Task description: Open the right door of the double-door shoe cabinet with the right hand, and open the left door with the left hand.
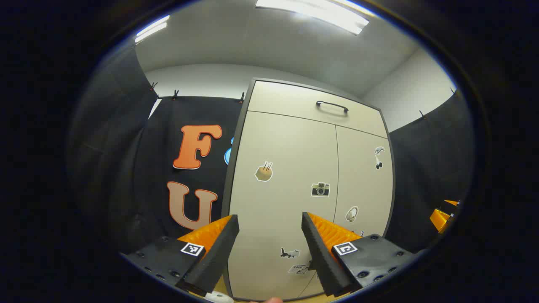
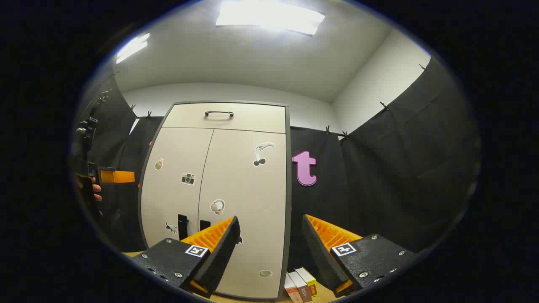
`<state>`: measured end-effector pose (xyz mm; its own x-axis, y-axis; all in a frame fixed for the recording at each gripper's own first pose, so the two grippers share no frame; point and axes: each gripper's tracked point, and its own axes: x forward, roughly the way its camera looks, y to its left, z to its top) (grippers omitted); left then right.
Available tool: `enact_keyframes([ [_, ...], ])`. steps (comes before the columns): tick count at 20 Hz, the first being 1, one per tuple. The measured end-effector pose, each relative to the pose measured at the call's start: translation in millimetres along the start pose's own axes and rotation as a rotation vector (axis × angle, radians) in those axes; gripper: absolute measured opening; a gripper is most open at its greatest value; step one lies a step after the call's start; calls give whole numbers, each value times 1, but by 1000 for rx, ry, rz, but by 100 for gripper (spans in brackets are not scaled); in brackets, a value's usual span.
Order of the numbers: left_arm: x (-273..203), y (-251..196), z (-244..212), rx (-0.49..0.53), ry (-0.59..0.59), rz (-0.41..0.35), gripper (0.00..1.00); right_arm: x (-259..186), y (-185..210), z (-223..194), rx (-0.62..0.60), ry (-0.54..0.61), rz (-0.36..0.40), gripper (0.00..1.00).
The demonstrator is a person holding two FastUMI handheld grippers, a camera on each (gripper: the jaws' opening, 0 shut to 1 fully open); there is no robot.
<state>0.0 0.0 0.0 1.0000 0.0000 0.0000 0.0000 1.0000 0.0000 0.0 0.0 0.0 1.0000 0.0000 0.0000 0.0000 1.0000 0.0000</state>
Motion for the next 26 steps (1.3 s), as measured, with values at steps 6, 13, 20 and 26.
enact_keyframes([
  [6,-22,8,9,-45,21,95,94,-2,-22,12,41,-8,78,91],
  [13,-37,3,30,-8,-11,185,96,5,-47,13,39,-4,80,91],
  [20,-39,-18,27,33,8,137,96,9,-40,5,13,30,99,91],
  [26,-40,-23,15,74,30,116,96,17,-12,-5,30,94,155,90],
])
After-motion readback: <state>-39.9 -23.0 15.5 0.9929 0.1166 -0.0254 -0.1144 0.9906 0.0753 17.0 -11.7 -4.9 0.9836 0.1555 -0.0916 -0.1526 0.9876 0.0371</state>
